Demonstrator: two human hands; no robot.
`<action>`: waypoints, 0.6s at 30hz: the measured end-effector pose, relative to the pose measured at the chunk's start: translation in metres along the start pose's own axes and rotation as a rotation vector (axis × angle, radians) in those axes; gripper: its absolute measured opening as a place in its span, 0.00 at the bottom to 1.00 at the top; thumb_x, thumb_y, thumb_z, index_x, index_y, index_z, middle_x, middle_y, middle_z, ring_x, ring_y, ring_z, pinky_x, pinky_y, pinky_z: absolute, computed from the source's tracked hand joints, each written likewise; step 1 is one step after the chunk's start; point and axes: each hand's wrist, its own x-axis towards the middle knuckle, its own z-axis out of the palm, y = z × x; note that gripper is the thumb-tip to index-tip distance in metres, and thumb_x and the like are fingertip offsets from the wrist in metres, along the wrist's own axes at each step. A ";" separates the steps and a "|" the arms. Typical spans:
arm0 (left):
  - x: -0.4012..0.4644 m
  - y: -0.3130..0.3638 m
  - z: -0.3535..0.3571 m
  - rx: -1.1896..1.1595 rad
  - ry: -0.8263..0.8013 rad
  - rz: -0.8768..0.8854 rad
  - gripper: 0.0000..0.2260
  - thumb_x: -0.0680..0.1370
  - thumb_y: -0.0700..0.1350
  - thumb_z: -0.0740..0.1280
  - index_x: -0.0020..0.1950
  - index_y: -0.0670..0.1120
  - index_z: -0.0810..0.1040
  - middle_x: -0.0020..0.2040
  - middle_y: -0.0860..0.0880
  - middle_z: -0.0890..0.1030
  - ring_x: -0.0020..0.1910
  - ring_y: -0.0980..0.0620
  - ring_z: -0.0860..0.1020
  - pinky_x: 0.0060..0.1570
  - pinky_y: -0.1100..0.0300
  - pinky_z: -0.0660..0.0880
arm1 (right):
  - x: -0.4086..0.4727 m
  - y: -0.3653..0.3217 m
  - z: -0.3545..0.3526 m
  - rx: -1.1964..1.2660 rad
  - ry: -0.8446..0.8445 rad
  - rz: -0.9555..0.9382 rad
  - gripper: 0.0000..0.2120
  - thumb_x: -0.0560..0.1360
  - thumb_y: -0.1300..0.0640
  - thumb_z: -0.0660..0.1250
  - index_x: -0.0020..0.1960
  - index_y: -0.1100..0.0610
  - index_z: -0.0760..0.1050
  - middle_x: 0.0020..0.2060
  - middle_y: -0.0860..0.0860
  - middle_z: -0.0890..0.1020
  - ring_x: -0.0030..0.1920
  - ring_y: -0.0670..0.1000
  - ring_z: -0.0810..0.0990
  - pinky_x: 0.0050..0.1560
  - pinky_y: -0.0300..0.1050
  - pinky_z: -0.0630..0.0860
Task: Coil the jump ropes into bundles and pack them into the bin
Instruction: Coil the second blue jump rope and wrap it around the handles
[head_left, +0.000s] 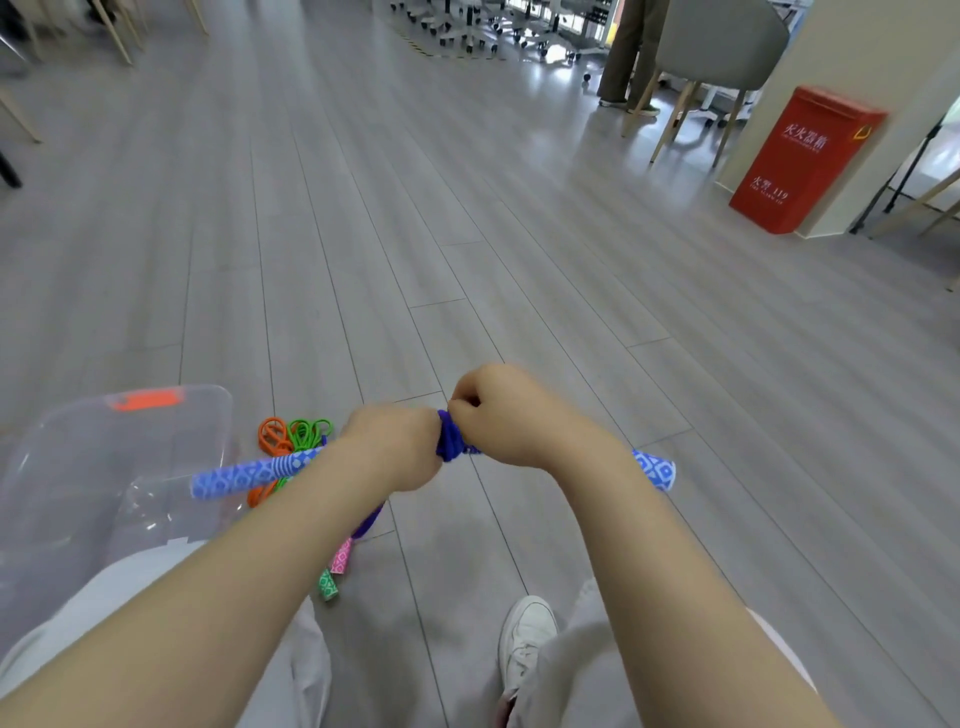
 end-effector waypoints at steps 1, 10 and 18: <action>0.004 -0.006 -0.001 -0.097 -0.014 -0.030 0.05 0.77 0.45 0.58 0.42 0.48 0.71 0.36 0.51 0.73 0.36 0.49 0.72 0.35 0.59 0.67 | -0.001 -0.001 0.000 0.024 0.010 -0.007 0.10 0.77 0.60 0.58 0.43 0.60 0.78 0.40 0.56 0.81 0.35 0.53 0.74 0.34 0.44 0.71; 0.008 -0.020 -0.016 -0.437 0.198 -0.175 0.11 0.77 0.42 0.57 0.34 0.46 0.66 0.29 0.47 0.72 0.28 0.49 0.67 0.28 0.59 0.63 | -0.003 -0.010 -0.004 0.103 0.055 -0.075 0.10 0.78 0.60 0.60 0.44 0.63 0.78 0.41 0.57 0.84 0.37 0.51 0.76 0.44 0.50 0.78; -0.001 -0.027 -0.023 -0.858 0.075 -0.103 0.06 0.75 0.46 0.64 0.43 0.44 0.75 0.31 0.47 0.77 0.29 0.50 0.74 0.31 0.59 0.71 | -0.001 0.006 -0.001 0.358 -0.056 -0.026 0.05 0.78 0.57 0.64 0.48 0.56 0.78 0.35 0.48 0.81 0.32 0.46 0.75 0.33 0.39 0.75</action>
